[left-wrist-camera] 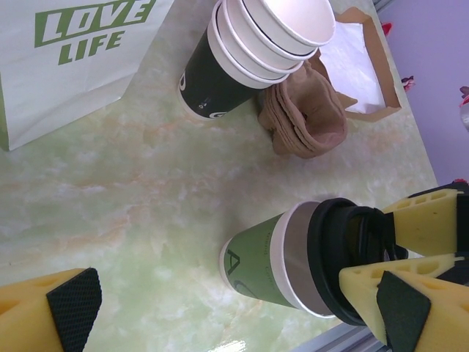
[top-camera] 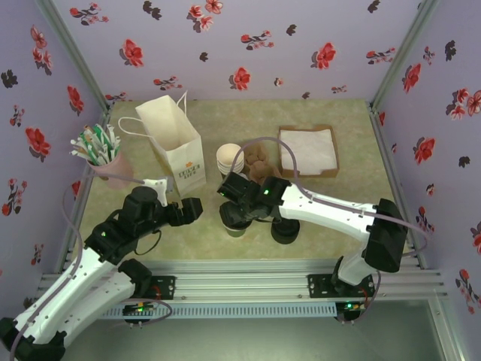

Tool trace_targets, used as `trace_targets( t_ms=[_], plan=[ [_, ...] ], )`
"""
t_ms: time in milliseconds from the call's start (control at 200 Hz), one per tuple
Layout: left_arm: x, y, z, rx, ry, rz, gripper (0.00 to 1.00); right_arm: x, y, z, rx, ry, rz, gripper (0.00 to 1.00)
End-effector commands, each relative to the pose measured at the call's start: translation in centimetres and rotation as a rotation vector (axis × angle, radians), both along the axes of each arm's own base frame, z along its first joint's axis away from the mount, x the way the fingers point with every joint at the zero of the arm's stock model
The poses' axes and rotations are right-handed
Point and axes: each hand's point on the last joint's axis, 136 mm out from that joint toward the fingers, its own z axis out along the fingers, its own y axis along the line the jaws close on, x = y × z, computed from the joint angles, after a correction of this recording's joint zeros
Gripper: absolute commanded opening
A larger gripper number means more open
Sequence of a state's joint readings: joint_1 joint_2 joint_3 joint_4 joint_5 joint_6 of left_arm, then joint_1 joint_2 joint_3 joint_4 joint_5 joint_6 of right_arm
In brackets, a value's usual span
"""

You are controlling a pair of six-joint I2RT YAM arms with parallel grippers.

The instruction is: Pack the takeout coffee

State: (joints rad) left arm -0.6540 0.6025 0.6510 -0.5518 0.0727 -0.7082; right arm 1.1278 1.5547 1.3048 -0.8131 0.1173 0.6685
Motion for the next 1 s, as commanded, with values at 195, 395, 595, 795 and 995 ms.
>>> trace_targets(
  t_ms=[195, 395, 595, 795, 995],
  plan=[
    [-0.3, 0.2, -0.7, -0.003, 0.013, 0.001, 0.99, 0.4, 0.9, 0.3, -0.015, -0.036, 0.019, 0.70],
    [-0.3, 0.2, -0.7, -0.004, 0.010, 0.001, 0.99, 0.4, 1.3, 0.1, -0.021, -0.032, 0.026, 0.70],
    [-0.3, 0.3, -0.9, -0.002, 0.012, 0.000, 0.99, 0.3, 1.3, -0.1, -0.026, -0.027, 0.027, 0.70],
    [-0.3, 0.3, -0.9, -0.004, 0.013, 0.002, 0.99, 0.2, 1.2, -0.5, -0.036, -0.021, 0.026, 0.70],
    [-0.3, 0.3, -1.0, -0.003, 0.012, 0.002, 0.99, 0.2, 1.1, -0.8, -0.042, -0.016, 0.025, 0.70]
  ],
)
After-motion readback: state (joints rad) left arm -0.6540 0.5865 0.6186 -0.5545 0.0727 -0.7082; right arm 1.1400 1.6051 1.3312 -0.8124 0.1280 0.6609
